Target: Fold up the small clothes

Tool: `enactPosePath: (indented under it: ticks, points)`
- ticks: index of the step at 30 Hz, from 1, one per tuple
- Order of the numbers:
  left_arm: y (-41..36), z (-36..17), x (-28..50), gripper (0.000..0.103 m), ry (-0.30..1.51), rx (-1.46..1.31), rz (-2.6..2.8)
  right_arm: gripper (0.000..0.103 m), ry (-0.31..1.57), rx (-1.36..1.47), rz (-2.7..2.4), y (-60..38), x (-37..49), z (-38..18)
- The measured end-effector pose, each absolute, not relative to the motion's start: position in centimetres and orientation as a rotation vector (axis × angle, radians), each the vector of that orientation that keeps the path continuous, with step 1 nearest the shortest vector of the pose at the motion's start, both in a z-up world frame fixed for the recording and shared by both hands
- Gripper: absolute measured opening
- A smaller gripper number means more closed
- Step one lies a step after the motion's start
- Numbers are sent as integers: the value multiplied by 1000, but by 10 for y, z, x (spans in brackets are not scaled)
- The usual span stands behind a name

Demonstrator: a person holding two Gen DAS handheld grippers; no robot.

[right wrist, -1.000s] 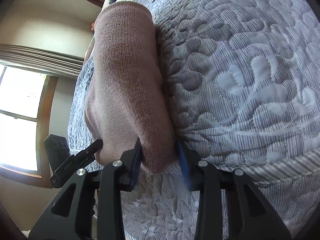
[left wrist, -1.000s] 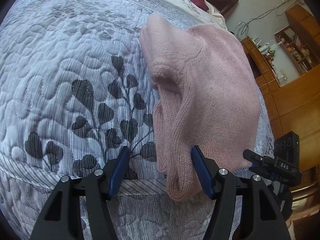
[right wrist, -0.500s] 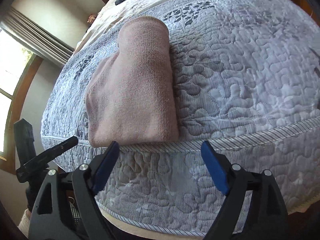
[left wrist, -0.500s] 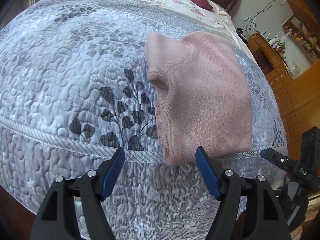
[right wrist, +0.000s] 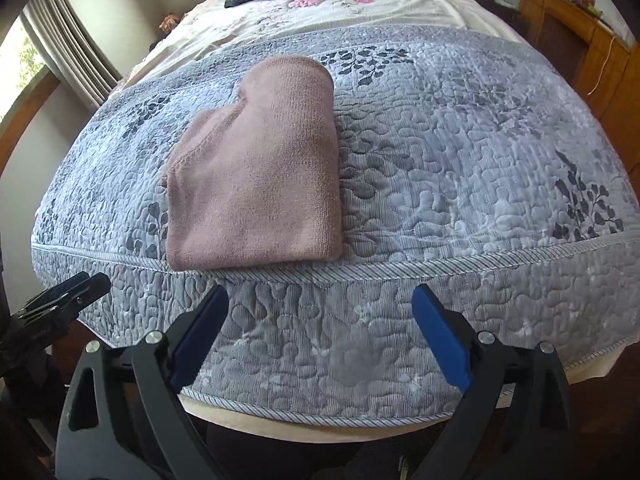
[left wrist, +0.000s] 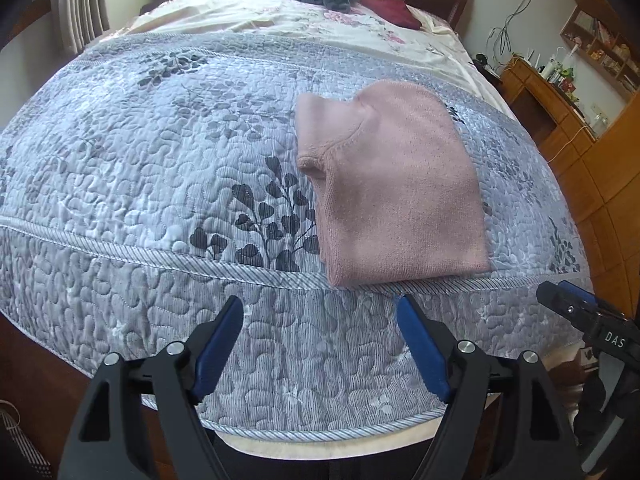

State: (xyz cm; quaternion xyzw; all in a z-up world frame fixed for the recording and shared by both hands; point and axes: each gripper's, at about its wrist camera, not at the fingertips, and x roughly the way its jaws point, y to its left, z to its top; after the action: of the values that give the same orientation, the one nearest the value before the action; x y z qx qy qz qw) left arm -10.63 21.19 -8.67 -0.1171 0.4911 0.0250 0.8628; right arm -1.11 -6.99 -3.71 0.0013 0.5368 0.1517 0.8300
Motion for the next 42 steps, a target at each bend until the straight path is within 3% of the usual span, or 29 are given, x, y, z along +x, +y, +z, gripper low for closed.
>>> enactPosePath:
  ticks: [7,12,42]
  points:
    - [207,-69,-120,80,1013,-203,74,95,1095,-61,283,-61,-28,-16]
    - [199,-59,-128,86,1004,-167,89,99,1084,-87,251,-57,-38,-3]
    - [166,-7,-162,87,917,-71,111,100,1023,-129,219,-57,-70,43]
